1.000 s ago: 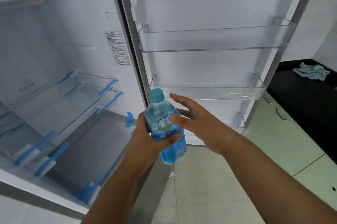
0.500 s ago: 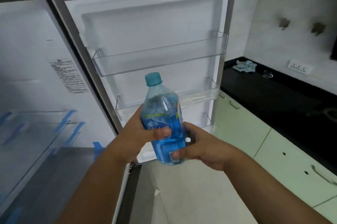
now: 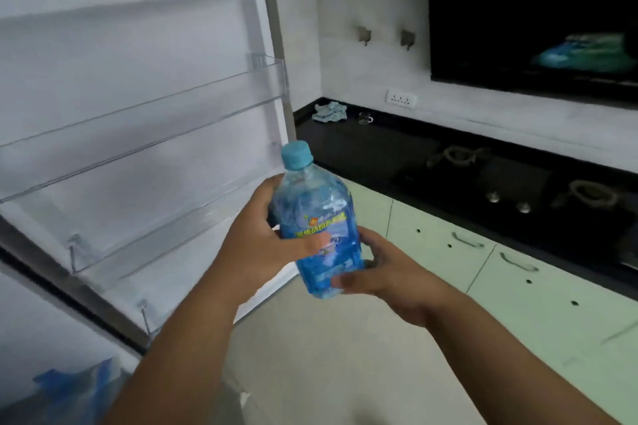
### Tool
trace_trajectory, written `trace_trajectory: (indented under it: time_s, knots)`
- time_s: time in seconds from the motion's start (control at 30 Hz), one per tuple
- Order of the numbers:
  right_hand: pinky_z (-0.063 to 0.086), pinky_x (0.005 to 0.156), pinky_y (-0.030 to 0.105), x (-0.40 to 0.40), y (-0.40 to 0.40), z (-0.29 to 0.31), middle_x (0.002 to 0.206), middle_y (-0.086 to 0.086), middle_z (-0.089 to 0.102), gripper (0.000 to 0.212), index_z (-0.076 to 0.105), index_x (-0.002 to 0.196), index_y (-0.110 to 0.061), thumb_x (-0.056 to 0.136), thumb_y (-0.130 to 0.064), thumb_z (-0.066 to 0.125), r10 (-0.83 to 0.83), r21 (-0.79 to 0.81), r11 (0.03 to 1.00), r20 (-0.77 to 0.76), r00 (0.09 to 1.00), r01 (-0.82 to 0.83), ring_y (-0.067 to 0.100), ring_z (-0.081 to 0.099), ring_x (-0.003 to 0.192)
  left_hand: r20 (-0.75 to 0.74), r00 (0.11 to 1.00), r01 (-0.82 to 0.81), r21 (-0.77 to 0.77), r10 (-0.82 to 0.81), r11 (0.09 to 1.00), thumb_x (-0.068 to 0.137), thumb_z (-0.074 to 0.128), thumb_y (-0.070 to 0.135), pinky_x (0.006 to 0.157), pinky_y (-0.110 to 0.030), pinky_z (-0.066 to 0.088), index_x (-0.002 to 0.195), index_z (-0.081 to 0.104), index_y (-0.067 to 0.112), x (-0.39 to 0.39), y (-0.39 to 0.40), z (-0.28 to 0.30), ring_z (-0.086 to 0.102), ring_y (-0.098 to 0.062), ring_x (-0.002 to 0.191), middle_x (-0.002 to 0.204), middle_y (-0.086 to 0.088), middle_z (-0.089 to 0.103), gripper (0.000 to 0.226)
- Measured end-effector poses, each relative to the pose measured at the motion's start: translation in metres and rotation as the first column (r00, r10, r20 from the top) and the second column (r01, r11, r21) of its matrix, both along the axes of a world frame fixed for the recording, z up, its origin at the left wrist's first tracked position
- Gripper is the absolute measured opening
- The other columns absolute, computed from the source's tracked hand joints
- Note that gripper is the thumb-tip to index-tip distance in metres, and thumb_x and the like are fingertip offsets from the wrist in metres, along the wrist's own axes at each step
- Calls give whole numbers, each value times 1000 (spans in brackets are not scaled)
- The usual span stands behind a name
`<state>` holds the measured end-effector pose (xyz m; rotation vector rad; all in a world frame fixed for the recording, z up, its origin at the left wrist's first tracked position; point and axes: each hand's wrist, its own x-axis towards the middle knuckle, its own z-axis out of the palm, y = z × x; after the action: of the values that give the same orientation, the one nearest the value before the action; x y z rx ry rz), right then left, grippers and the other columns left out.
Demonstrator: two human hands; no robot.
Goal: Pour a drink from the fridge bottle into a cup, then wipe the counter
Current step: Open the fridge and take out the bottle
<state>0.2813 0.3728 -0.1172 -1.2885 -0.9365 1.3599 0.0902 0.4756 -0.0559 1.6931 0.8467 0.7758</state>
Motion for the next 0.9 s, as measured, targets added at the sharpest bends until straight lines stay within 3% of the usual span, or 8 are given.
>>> trace_trajectory:
  time_s: [0.13,0.3,0.4,0.53,0.63,0.9]
  knots:
    - [58,101,49,24,-35,-4,139,-6,63,79,55,138,-30,75,7,86,-154,31,988,38,987,153,26,71,117,-16,943,334,13,-334,943,63,96,22,93,-55,60,140,53,25,42,3,1,69,-31,120,130,-5,69,88]
    - [58,102,49,55,-92,-11,136,-5,66,81,58,136,-30,71,8,88,-381,45,924,49,923,379,24,72,115,-5,800,599,-4,-599,800,73,83,-6,89,-38,62,142,48,16,106,-21,-1,70,-29,120,129,-8,69,81]
    - [59,99,50,74,-133,-20,132,0,69,77,61,133,-28,70,8,89,-543,56,839,45,838,541,27,73,112,-112,718,694,58,-687,717,73,92,6,96,-43,60,142,47,28,152,-50,-5,69,-21,121,130,3,68,85]
    - [60,97,50,104,-193,-29,133,-2,68,76,61,132,-26,70,7,90,-712,43,702,9,702,711,27,74,111,-267,620,783,146,-738,605,63,100,35,99,-35,58,127,50,52,221,-102,2,69,-1,114,122,23,69,82]
    - [59,99,49,134,-240,-28,131,-7,69,75,60,133,-26,72,7,89,-772,31,635,11,635,772,24,74,111,-287,556,831,152,-780,536,62,98,43,95,-27,56,129,51,54,272,-144,7,66,5,113,121,29,67,83]
    - [63,89,41,220,-341,-26,127,-8,71,80,59,133,-27,68,9,90,-896,46,444,38,442,895,19,75,107,-271,421,905,181,-865,384,63,99,39,93,-24,57,130,52,51,386,-245,5,67,7,111,119,29,68,82]
